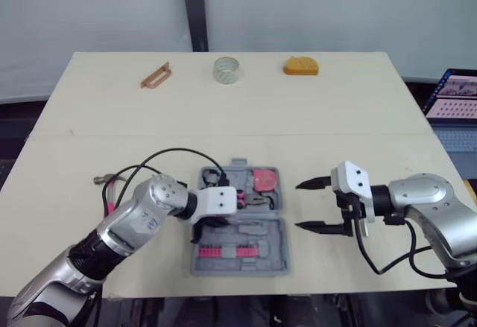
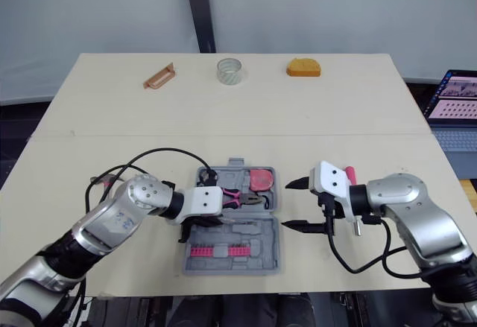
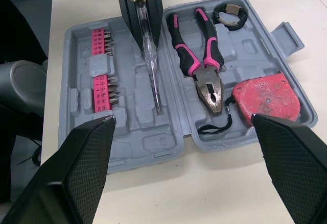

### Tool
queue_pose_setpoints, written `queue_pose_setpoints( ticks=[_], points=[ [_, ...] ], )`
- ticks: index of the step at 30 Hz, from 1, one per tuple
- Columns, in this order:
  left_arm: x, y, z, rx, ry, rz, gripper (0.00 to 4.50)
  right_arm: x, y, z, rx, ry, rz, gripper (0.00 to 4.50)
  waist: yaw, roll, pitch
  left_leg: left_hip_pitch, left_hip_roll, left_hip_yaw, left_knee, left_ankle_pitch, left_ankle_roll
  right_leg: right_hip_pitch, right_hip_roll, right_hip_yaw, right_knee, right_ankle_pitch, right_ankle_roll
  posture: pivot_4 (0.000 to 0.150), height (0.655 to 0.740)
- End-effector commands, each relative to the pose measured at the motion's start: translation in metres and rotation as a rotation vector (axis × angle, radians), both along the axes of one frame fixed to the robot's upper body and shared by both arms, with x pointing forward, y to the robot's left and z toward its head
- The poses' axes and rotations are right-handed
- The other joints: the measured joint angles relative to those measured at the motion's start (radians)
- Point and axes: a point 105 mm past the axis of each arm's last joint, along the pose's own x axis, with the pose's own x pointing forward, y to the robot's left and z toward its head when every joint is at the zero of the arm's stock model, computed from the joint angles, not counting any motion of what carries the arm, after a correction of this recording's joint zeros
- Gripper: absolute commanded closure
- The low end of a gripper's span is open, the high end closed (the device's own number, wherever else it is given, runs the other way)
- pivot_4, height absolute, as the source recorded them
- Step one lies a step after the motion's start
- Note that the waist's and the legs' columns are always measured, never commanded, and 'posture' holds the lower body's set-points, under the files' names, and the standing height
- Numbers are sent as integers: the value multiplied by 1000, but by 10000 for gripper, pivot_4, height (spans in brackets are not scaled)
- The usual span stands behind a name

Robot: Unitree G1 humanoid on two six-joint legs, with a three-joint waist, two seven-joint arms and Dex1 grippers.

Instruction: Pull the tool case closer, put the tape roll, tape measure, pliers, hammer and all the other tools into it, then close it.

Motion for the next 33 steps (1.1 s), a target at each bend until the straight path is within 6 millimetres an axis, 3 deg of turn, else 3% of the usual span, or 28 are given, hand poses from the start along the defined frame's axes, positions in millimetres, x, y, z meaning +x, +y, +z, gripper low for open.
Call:
queue_pose_setpoints(
  ticks=[1, 5, 11, 21, 27, 30, 33],
  points=[
    [0, 1, 3, -13, -10, 15, 43975, 1, 0, 13, 17, -52, 3, 0, 0, 0, 0, 0, 0, 0, 0, 0, 0, 0, 0, 0, 0, 0, 0, 1500, 7400],
    [0, 1, 2, -16, -2, 22, 43975, 2, 0, 13, 16, -53, 3, 0, 0, 0, 0, 0, 0, 0, 0, 0, 0, 0, 0, 0, 0, 0, 0, 1500, 7400],
    [-1, -1, 5, -16, -22, 15, 16240, 2, 0, 13, 18, -53, 4, 0, 0, 0, 0, 0, 0, 0, 1, 0, 0, 0, 0, 0, 0, 0, 0, 1500, 7400],
    [-4, 0, 16, -51, -15, 25, 16240, 0, 0, 14, 30, -43, 8, 0, 0, 0, 0, -1, 0, 0, 1, 0, 0, 0, 0, 0, 0, 0, 0, 1500, 7400],
    [8, 1, 37, -288, -34, 15, 16240, 1, 0, 17, 43, -46, 2, 0, 0, 0, 0, -1, 0, -1, 2, 0, 0, 0, 0, 0, 1, 0, 0, 1500, 7400],
    [6, 2, 37, -424, -1, 5, 16240, 1, 1, 17, 50, -43, 3, 0, -2, 0, 0, -1, 0, -1, 3, 0, 1, 0, 0, 0, 1, 0, 0, 1500, 7400],
    [-4, 3, 19, -478, 64, -2, 28489, 1, 1, 18, 55, -42, 5, 0, -3, 0, 0, -1, 0, -1, 3, 0, 1, 0, 0, 0, 1, 0, 0, 1500, 7400]
  ],
)
